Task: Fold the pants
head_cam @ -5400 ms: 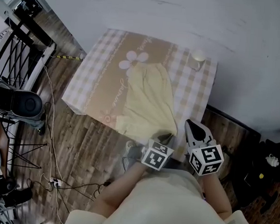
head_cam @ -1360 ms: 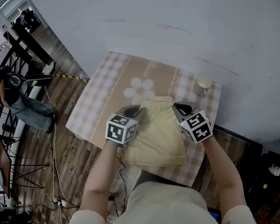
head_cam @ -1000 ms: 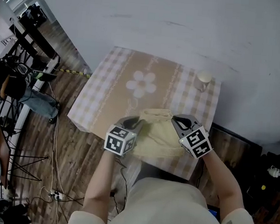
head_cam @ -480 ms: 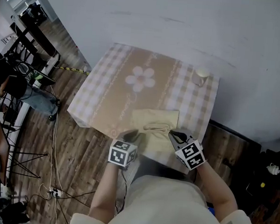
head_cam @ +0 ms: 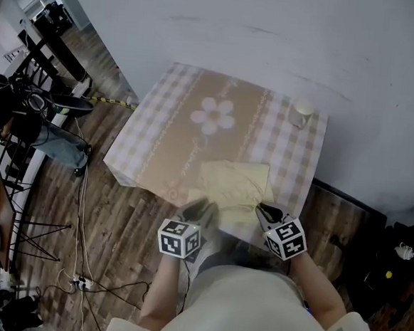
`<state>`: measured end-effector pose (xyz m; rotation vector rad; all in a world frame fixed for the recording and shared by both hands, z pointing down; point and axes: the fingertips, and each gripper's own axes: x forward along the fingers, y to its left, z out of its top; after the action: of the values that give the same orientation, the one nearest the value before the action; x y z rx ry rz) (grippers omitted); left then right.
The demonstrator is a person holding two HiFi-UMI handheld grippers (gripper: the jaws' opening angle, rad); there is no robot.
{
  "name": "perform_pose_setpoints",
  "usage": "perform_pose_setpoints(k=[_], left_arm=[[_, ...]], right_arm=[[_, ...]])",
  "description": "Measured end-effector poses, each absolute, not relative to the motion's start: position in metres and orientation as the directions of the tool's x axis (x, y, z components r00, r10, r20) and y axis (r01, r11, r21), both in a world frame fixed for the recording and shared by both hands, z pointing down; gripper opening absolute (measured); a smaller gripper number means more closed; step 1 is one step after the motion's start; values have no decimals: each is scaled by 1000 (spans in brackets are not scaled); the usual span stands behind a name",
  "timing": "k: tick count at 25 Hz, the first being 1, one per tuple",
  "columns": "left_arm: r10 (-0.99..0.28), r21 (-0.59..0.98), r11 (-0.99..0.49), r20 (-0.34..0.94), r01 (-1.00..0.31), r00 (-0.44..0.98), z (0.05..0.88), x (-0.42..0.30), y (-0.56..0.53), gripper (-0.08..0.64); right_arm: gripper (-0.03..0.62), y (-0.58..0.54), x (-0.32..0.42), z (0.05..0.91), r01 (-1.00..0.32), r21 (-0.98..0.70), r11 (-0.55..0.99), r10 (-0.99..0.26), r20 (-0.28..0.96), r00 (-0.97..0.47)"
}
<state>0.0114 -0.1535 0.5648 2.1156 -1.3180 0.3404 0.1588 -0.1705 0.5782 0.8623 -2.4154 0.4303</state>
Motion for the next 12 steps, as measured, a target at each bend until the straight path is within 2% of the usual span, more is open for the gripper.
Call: perform_pose_setpoints(k=[12], left_arm=[[-760,333,-290,490,-897,427,536,-1,-115,34]], right_arm=[[11,-122,137,535,-773,-93,627,-637,509,-579]])
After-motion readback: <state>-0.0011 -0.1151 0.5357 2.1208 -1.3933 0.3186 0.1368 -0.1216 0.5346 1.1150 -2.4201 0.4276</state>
